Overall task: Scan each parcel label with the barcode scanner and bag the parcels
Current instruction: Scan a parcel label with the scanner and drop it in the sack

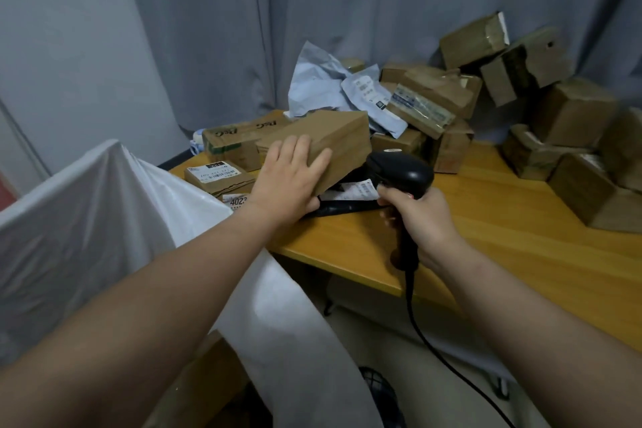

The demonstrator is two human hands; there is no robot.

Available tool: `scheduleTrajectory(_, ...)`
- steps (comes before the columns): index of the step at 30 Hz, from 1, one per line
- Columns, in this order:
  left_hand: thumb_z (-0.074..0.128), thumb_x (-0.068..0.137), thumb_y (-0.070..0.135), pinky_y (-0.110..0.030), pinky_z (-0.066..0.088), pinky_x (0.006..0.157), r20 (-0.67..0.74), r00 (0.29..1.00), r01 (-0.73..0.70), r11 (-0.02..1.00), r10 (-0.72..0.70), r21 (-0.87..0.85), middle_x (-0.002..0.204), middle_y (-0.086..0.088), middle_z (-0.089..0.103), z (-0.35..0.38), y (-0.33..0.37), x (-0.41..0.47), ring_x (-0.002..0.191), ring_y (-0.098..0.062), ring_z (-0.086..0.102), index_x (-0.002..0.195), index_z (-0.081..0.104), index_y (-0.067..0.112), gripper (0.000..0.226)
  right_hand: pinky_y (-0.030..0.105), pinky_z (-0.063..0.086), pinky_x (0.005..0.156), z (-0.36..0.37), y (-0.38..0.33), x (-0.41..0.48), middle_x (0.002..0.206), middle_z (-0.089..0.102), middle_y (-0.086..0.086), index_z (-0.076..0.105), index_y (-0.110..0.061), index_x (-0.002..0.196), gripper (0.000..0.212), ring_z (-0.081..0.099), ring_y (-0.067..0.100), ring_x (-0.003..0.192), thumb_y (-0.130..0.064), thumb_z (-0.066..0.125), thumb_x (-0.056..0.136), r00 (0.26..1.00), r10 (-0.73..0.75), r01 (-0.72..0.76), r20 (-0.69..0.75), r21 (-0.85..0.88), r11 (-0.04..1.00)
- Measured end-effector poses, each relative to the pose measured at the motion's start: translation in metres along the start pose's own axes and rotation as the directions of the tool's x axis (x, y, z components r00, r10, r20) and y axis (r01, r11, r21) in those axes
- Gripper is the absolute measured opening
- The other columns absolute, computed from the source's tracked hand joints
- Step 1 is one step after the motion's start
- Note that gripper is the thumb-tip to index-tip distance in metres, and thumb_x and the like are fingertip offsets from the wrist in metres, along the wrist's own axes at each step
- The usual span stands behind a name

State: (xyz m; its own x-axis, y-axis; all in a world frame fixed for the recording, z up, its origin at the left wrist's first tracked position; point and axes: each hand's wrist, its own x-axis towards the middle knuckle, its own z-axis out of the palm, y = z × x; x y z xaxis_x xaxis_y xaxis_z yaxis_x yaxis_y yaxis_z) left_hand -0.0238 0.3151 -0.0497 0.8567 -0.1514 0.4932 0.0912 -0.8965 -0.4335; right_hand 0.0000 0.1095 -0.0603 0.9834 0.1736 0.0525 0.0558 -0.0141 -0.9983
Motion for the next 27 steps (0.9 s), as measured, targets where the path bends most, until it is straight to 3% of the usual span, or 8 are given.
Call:
scheduleTrajectory(5, 0.072, 0.070, 0.039, -0.047, 0.031, 0.104, -0.034, 0.998, 0.030, 0.895, -0.050, -0.445, 0.140, -0.021, 0.038, -0.047, 0.049, -0.005, 0.127, -0.037, 0.036, 0.138, 0.046, 0.016, 0.076, 0.023, 0.054, 0.061, -0.056, -0.003, -0.036, 0.098, 0.064, 0.001, 0.060, -0.018, 0.115, 0.031, 0.061, 0.019, 0.095, -0.015, 0.071, 0.086, 0.990, -0.027, 0.040, -0.138, 0.092, 0.995)
scheduleTrajectory(9, 0.074, 0.077, 0.037, -0.031, 0.039, 0.098, 0.145, 0.965, 0.229, 0.438, -0.217, -0.869, 0.136, -0.004, 0.039, -0.067, 0.100, 0.000, 0.121, -0.019, 0.041, 0.135, 0.045, 0.027, 0.066, 0.041, 0.050, 0.095, -0.110, -0.004, -0.057, 0.099, 0.063, -0.007, 0.060, -0.030, 0.101, 0.025, 0.058, 0.018, 0.104, -0.016, 0.073, 0.085, 0.969, -0.032, 0.064, -0.243, 0.123, 0.990)
scheduleTrajectory(12, 0.071, 0.082, 0.034, -0.029, 0.042, 0.087, 0.298, 0.922, 0.340, 0.150, -0.246, -0.928, 0.126, 0.003, 0.044, -0.073, 0.139, 0.004, 0.110, -0.012, 0.045, 0.131, 0.047, 0.028, 0.054, 0.040, 0.046, 0.097, -0.147, -0.003, -0.069, 0.097, 0.064, -0.007, 0.062, -0.029, 0.098, 0.024, 0.058, 0.019, 0.106, -0.015, 0.074, 0.083, 0.944, -0.017, 0.071, -0.329, 0.150, 0.986)
scheduleTrajectory(17, 0.068, 0.087, 0.026, -0.026, 0.039, 0.081, 0.389, 0.900, 0.380, -0.081, -0.196, -0.921, 0.114, 0.002, 0.050, -0.077, 0.180, 0.005, 0.101, -0.012, 0.049, 0.124, 0.049, 0.019, 0.042, 0.029, 0.044, 0.074, -0.188, 0.008, -0.089, 0.091, 0.061, -0.005, 0.062, -0.021, 0.098, 0.017, 0.055, 0.011, 0.090, -0.015, 0.071, 0.085, 0.925, 0.050, 0.032, -0.377, 0.210, 0.977)
scheduleTrajectory(20, 0.065, 0.089, 0.019, -0.030, 0.047, 0.087, 0.498, 0.863, 0.444, -0.347, -0.082, -0.826, 0.118, -0.005, 0.057, -0.080, 0.198, 0.002, 0.094, -0.011, 0.057, 0.132, 0.040, 0.019, 0.050, 0.029, 0.049, 0.075, -0.197, 0.013, -0.093, 0.089, 0.064, -0.004, 0.064, -0.018, 0.098, 0.014, 0.060, 0.016, 0.091, -0.014, 0.071, 0.086, 0.937, 0.055, 0.025, -0.344, 0.224, 0.974)
scheduleTrajectory(21, 0.064, 0.089, 0.017, -0.033, 0.047, 0.093, 0.508, 0.862, 0.474, -0.371, 0.007, -0.799, 0.121, -0.005, 0.056, -0.079, 0.204, 0.001, 0.098, -0.013, 0.058, 0.139, 0.034, 0.021, 0.059, 0.031, 0.051, 0.077, -0.198, 0.014, -0.094, 0.090, 0.066, -0.004, 0.064, -0.018, 0.099, 0.016, 0.062, 0.017, 0.092, -0.012, 0.070, 0.086, 0.944, 0.054, 0.027, -0.325, 0.240, 0.970)
scheduleTrajectory(24, 0.070, 0.083, 0.024, -0.039, 0.041, 0.103, 0.489, 0.833, 0.541, -0.199, 0.258, -0.817, 0.129, -0.001, 0.047, -0.073, 0.217, 0.001, 0.116, -0.021, 0.051, 0.150, 0.014, 0.031, 0.087, 0.023, 0.052, 0.077, -0.202, 0.016, -0.090, 0.095, 0.067, -0.007, 0.062, -0.023, 0.102, 0.025, 0.063, 0.008, 0.089, -0.008, 0.071, 0.085, 0.943, -0.020, 0.079, -0.332, 0.165, 0.983)
scheduleTrajectory(27, 0.081, 0.063, 0.053, -0.046, 0.041, 0.106, 0.521, 0.802, 0.594, -0.297, 0.293, -0.748, 0.125, -0.001, 0.056, -0.068, 0.218, 0.012, 0.115, -0.021, 0.057, 0.144, 0.023, 0.032, 0.102, 0.018, 0.049, 0.075, -0.206, 0.016, -0.083, 0.089, 0.066, -0.011, 0.062, -0.028, 0.092, 0.027, 0.061, 0.001, 0.082, -0.004, 0.072, 0.083, 0.939, -0.133, 0.144, -0.318, 0.013, 0.989)
